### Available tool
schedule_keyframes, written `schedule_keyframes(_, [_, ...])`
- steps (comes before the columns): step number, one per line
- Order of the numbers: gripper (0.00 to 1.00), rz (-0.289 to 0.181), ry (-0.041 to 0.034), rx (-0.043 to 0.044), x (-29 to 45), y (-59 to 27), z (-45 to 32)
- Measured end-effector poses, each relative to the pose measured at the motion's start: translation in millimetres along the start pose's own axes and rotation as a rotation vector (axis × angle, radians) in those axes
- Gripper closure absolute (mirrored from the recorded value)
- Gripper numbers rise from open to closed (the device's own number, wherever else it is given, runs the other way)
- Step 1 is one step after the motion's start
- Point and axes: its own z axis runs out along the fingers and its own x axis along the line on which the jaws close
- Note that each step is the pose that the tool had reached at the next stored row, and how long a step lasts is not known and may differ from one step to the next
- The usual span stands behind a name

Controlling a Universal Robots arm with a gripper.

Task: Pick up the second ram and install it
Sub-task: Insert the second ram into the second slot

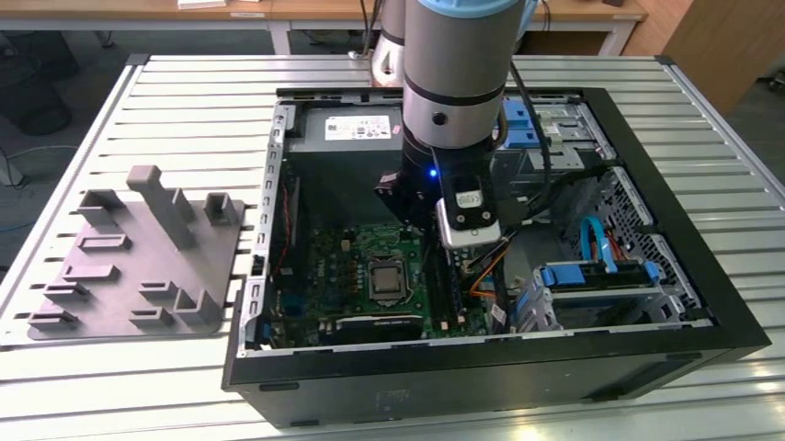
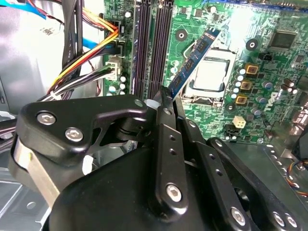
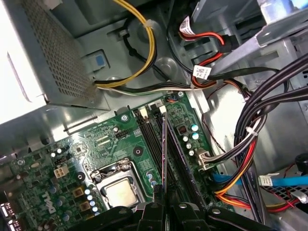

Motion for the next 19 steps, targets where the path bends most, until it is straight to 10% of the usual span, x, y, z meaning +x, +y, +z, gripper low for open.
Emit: schedule_keyframes(19, [0.86,0.046,0.0,0.0018,0.0,0.0,0.2])
